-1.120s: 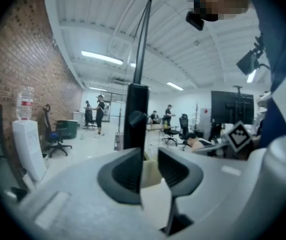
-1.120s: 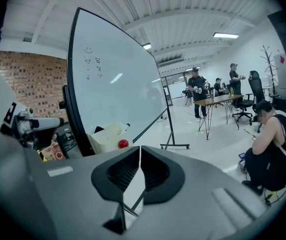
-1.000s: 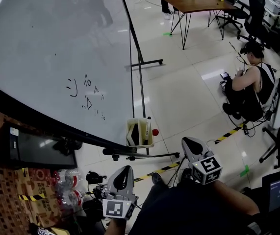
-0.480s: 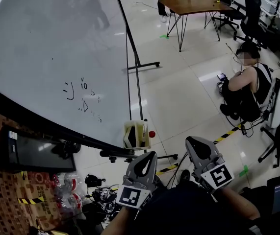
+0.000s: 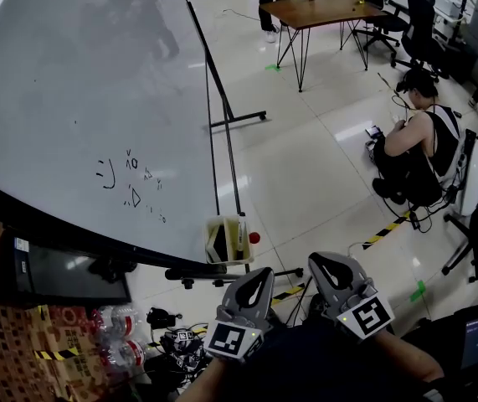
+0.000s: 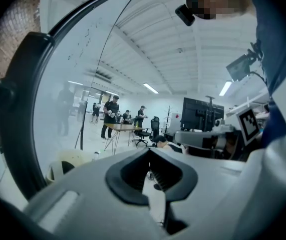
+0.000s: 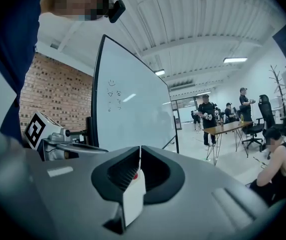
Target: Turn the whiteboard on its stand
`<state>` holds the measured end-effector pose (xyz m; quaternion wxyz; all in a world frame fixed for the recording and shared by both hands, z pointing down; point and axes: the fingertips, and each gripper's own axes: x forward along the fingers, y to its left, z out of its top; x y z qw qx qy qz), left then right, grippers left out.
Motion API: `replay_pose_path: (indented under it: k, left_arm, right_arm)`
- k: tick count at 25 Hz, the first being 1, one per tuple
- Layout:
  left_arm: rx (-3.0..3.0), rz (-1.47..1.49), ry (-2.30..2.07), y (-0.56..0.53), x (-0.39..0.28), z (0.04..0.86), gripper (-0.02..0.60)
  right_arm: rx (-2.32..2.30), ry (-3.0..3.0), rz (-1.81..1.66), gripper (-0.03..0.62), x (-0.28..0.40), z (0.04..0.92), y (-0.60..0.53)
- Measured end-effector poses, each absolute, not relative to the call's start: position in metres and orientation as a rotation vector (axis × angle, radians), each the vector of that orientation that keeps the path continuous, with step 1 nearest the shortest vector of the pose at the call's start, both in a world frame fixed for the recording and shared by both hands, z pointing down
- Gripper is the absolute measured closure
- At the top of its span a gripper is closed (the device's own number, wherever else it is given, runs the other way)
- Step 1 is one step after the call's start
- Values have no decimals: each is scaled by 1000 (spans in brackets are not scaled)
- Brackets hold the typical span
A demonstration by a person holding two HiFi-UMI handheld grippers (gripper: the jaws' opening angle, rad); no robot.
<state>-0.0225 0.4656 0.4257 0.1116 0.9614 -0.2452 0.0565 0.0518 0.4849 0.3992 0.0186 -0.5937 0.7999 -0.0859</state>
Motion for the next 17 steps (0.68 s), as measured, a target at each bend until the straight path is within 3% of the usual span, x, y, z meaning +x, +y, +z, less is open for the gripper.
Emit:
replay_pose_path:
  k: [17]
  left_arm:
    - [2799, 181, -763, 464, -36, 429, 575]
  right_arm:
    - [-1821, 2526, -252, 579, 44, 398, 479]
